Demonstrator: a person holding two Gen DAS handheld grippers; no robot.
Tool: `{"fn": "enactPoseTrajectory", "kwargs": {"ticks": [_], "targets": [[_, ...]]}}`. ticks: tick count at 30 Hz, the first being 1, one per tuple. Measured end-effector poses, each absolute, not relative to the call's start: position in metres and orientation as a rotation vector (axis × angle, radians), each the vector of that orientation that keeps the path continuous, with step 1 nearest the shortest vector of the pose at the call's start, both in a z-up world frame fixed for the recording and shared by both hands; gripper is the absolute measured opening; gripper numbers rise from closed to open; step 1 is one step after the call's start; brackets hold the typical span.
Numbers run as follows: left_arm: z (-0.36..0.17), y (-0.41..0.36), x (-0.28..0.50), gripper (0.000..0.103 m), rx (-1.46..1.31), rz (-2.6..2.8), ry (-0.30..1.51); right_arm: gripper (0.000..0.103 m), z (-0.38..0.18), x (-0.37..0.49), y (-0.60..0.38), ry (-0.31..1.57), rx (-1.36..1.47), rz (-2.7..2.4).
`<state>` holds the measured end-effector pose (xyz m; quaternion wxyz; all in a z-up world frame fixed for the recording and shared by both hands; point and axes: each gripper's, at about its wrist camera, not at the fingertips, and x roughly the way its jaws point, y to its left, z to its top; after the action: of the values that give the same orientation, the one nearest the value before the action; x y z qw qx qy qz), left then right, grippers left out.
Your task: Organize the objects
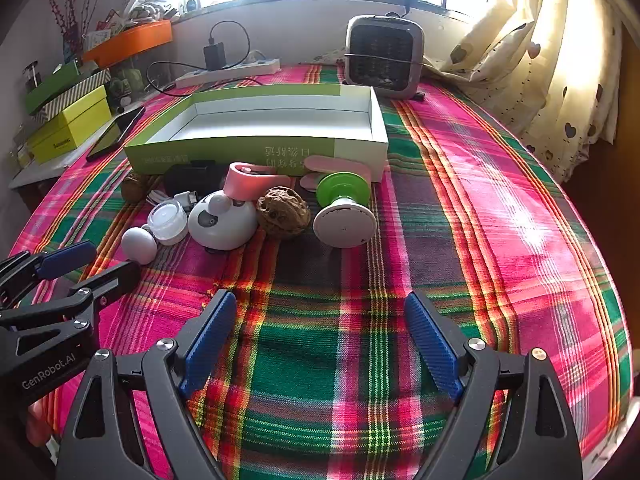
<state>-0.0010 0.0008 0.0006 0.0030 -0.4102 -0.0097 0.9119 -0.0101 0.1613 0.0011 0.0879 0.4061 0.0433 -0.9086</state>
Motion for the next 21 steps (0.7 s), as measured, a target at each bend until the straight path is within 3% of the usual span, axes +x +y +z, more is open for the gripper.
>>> {"fn": "enactPoseTrajectory", "kwargs": {"ticks": [21], "targets": [[-0.0021, 0.0003, -0.0014, 0.059, -1.284, 2.859, -0.022, 0.086, 0.0006, -0.0094, 0.1613, 0.131, 1.205, -2.708]]}}
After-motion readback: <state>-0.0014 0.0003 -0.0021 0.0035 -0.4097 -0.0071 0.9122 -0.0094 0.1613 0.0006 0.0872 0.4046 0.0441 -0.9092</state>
